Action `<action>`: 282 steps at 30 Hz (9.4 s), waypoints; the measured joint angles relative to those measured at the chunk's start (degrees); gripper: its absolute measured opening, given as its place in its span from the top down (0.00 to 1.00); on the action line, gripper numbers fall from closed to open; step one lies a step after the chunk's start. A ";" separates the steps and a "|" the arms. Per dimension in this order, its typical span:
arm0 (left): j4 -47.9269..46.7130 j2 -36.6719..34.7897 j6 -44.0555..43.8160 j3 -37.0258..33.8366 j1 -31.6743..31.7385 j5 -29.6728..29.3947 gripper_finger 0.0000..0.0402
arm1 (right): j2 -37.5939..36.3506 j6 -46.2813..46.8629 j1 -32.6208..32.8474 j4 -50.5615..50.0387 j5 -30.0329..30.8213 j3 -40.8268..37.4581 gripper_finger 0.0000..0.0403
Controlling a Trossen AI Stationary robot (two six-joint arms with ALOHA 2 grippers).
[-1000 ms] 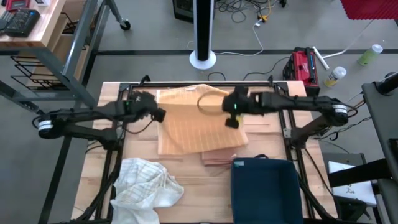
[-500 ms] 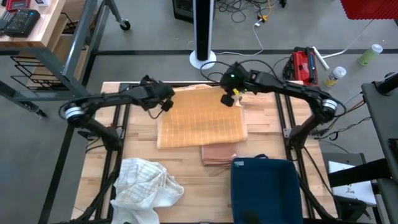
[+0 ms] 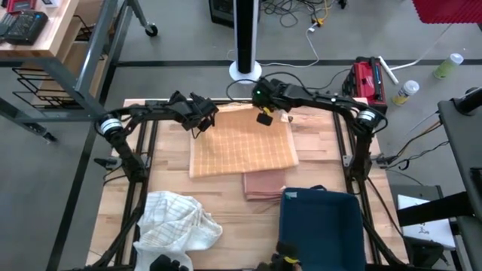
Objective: Fold towel
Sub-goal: Fold the yellow towel
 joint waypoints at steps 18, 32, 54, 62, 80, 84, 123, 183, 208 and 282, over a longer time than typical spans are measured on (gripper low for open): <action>0.60 -0.37 1.98 -0.17 1.40 1.06 0.61 | -0.23 1.38 -0.22 -2.64 3.49 5.29 0.78; -12.95 -14.74 -3.75 -5.31 -2.67 42.32 0.63 | -10.50 6.72 -3.07 -24.59 -23.20 4.76 0.70; -5.84 -18.53 -28.10 -25.33 -24.81 51.71 0.81 | -18.83 16.54 12.94 -16.78 -25.43 -7.18 0.83; -25.42 -26.76 -33.11 -21.06 -25.82 39.96 0.81 | -18.80 13.63 16.60 -16.64 -25.13 -7.22 0.83; -16.60 -32.52 -11.07 -20.30 -38.33 44.60 0.65 | -14.31 16.92 30.13 -1.57 -16.21 -19.48 0.60; -18.37 -27.72 -14.29 -21.45 -39.22 43.35 0.56 | -8.62 19.29 30.65 -1.92 -15.91 -18.60 0.57; -35.27 -26.63 -35.17 -2.84 -44.86 58.10 1.00 | -14.00 28.52 37.28 -26.24 -10.30 -10.46 1.00; -30.16 -15.92 -10.08 -8.31 -9.94 23.96 0.97 | -2.62 3.74 13.73 3.29 6.04 -5.56 0.98; -26.21 -15.94 -12.38 -12.14 -8.91 19.82 0.72 | -2.21 8.85 15.34 3.44 -4.59 -5.56 0.66; -3.05 0.83 4.78 -4.23 -11.07 25.92 1.00 | 11.84 30.16 27.89 -7.58 -22.22 -1.37 1.00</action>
